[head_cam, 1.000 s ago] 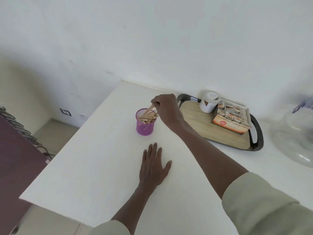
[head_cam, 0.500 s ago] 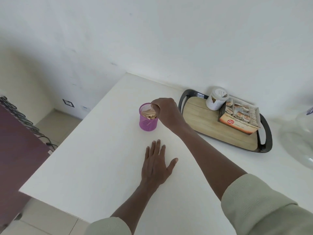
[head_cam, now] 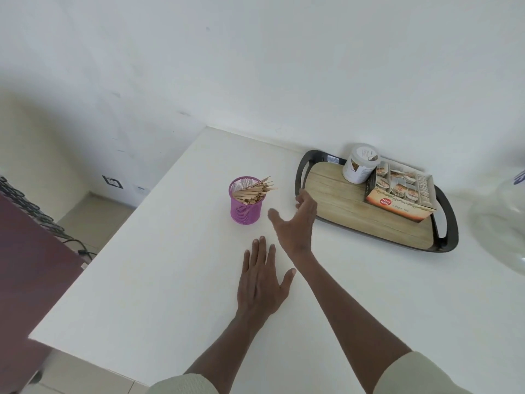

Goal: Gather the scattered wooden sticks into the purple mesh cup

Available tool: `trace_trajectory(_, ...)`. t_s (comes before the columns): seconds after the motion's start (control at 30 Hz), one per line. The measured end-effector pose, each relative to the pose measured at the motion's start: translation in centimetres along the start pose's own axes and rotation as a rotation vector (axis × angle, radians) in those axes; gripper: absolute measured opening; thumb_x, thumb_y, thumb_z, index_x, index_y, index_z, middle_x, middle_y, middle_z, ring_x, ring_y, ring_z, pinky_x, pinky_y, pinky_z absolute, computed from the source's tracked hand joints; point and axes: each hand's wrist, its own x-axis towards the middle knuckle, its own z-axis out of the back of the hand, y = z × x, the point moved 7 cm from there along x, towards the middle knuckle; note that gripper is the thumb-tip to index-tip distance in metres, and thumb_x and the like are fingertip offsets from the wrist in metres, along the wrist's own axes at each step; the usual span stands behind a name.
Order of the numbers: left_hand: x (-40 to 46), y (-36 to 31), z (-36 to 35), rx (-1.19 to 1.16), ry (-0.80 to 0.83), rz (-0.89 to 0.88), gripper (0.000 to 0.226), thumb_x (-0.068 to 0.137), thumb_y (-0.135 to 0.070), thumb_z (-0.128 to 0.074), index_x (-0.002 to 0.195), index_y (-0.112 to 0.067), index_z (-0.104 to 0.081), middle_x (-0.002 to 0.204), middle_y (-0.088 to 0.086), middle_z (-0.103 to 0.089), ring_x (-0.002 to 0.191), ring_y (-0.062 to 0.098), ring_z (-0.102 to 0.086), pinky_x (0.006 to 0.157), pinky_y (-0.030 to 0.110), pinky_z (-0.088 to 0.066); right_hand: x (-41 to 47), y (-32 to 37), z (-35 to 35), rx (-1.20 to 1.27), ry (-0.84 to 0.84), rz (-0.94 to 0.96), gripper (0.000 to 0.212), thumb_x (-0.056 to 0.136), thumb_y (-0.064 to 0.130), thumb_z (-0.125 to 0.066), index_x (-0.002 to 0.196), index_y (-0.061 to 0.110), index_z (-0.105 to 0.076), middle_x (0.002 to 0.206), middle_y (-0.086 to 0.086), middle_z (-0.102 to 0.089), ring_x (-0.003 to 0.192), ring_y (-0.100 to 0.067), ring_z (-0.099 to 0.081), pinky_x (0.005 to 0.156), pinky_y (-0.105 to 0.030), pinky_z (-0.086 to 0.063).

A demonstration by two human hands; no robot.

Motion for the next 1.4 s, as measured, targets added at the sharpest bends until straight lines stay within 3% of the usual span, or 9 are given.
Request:
trace_trajectory(0.13,0.2,0.1,0.0,-0.008,0.023,-0.001,0.083,0.092,-0.066,-0.027,0.157,-0.017,-0.015,0.165,0.006,-0.011,0.153,0.021,-0.002,0.125,0.039,-0.006,0.2,-2.1,-3.7,-0.084,0.294,-0.084,0.117,0.065,0.047,-0.086,0.153,0.015,-0.015,0.146,0.0,-0.034,0.139,-0.017,-0.025,0.108,-0.031,-0.033)
trace_trajectory(0.27,0.2,0.1,0.0,-0.019,0.04,0.005,0.085,0.09,-0.066,-0.027,0.158,-0.017,-0.011,0.165,0.004,-0.008,0.153,0.02,0.0,0.124,0.04,-0.007,1.3,-2.2,-6.0,-0.095,0.413,-0.091,0.128,0.058,0.05,-0.09,0.155,0.015,-0.013,0.157,0.0,-0.028,0.146,-0.018,-0.022,0.118,-0.04,-0.029)
trace_trajectory(0.47,0.2,0.1,-0.2,0.004,0.056,-0.001,0.085,0.089,-0.063,-0.029,0.157,-0.015,-0.012,0.165,0.007,-0.009,0.153,0.02,0.0,0.125,0.038,-0.004,2.7,-1.4,-7.6,0.11,0.326,-0.069,0.097,0.056,0.024,-0.095,0.136,0.018,-0.04,0.131,0.008,-0.051,0.123,-0.014,-0.049,0.096,-0.021,-0.038)
trace_trajectory(0.7,0.0,0.0,0.0,0.011,0.081,-0.029,0.09,0.082,-0.063,-0.016,0.158,-0.014,-0.007,0.166,0.004,-0.004,0.152,0.018,0.005,0.125,0.038,-0.001,2.5,-1.9,-9.0,0.163,0.251,-0.121,0.065,0.064,0.025,-0.09,0.113,0.019,-0.048,0.114,0.005,-0.063,0.103,-0.016,-0.06,0.084,-0.024,-0.049)
trace_trajectory(0.8,0.1,0.1,0.1,-0.001,0.074,-0.021,0.087,0.087,-0.061,-0.029,0.158,-0.014,-0.009,0.166,0.004,-0.005,0.153,0.018,0.004,0.125,0.037,-0.001,2.2,-2.1,-8.6,0.175,0.222,-0.116,0.061,0.064,0.024,-0.089,0.11,0.022,-0.049,0.112,0.007,-0.063,0.1,-0.013,-0.059,0.082,-0.022,-0.048)
trace_trajectory(0.93,0.2,0.0,0.2,-0.014,0.054,-0.003,0.086,0.089,-0.06,-0.04,0.157,-0.015,-0.012,0.165,0.002,-0.01,0.153,0.017,-0.001,0.125,0.038,-0.006,1.1,-2.2,-6.1,0.217,0.181,-0.098,0.063,0.062,0.028,-0.088,0.11,0.029,-0.047,0.111,0.01,-0.063,0.101,-0.01,-0.06,0.085,-0.024,-0.054)
trace_trajectory(1.1,0.1,0.0,0.4,0.0,0.041,0.002,0.083,0.091,-0.064,-0.037,0.156,-0.016,-0.018,0.164,0.005,-0.015,0.153,0.019,-0.005,0.124,0.039,-0.01,-1.0,-1.8,-0.1,0.299,0.113,-0.073,0.067,0.057,0.03,-0.09,0.108,0.042,-0.048,0.109,0.017,-0.063,0.099,0.003,-0.06,0.076,-0.009,-0.05)
trace_trajectory(1.2,-0.1,0.0,0.4,0.029,0.052,0.003,0.079,0.095,-0.061,-0.036,0.155,-0.013,-0.022,0.164,0.008,-0.014,0.153,0.023,-0.006,0.124,0.04,-0.01,-2.6,-2.3,4.8,0.321,0.072,-0.072,0.073,0.054,0.032,-0.089,0.118,0.031,-0.054,0.111,0.019,-0.064,0.1,0.004,-0.061,0.075,-0.007,-0.05)
trace_trajectory(1.4,-1.0,-5.2,-1.3,-0.096,0.089,0.013,0.064,0.097,-0.027,-0.045,0.155,-0.008,-0.024,0.165,0.01,-0.01,0.153,0.022,-0.003,0.124,0.04,-0.006,-5.8,-6.9,15.1,0.161,0.01,-0.112,0.079,0.051,0.034,-0.091,0.118,0.022,-0.051,0.113,0.008,-0.064,0.105,-0.009,-0.061,0.078,-0.01,-0.051)
